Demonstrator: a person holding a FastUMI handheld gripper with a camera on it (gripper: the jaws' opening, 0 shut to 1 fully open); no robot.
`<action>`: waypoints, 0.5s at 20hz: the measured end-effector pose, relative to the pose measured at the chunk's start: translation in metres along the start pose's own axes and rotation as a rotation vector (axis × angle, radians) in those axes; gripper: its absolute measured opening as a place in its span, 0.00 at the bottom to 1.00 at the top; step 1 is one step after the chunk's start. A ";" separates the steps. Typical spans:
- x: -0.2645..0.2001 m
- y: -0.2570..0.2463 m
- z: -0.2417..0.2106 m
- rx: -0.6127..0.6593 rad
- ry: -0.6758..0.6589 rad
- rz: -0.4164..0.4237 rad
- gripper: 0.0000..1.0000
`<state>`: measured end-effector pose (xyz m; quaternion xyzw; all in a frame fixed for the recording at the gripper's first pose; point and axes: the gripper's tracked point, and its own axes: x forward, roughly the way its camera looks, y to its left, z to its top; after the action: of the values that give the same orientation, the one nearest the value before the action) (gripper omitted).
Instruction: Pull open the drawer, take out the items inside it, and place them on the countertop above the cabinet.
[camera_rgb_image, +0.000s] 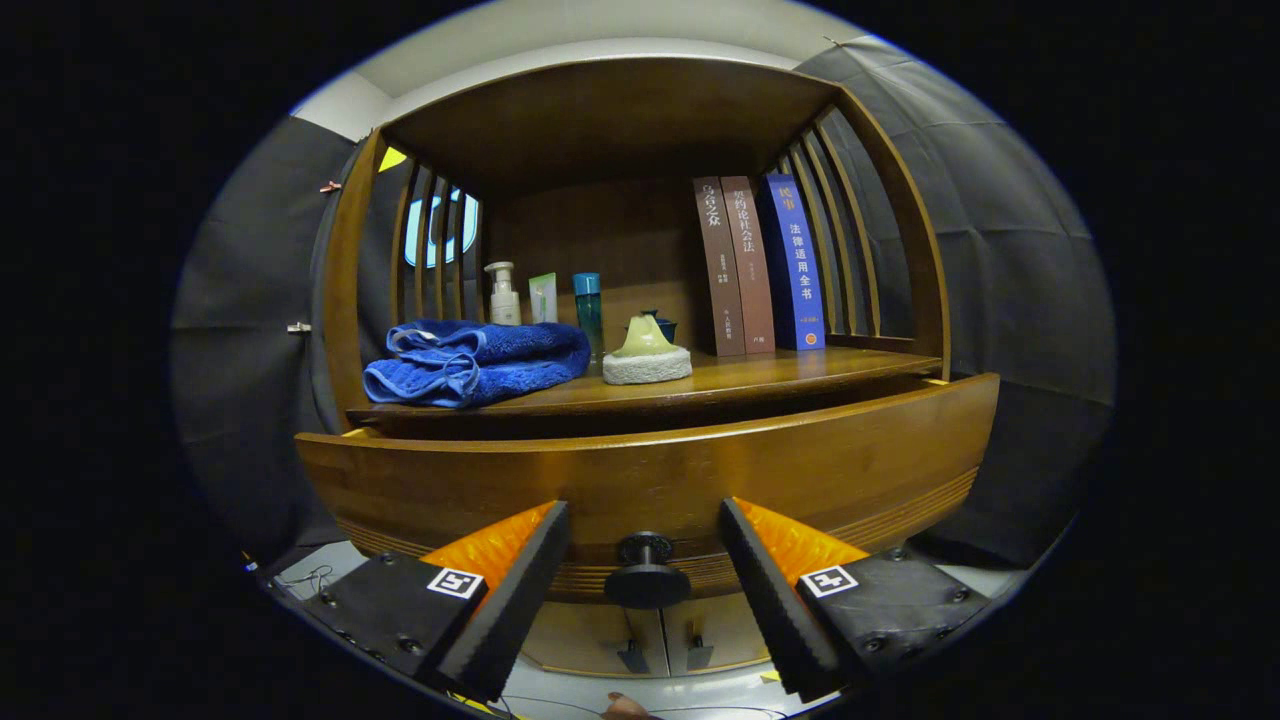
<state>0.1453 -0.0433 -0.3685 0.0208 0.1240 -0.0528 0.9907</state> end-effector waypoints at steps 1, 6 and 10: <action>0.006 0.000 0.001 0.004 -0.003 0.000 0.99; 0.029 0.001 0.003 0.007 -0.002 0.000 0.99; 0.041 0.001 0.004 0.008 -0.004 0.000 0.99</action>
<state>0.1857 -0.0463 -0.3748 0.0249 0.1218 -0.0535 0.9908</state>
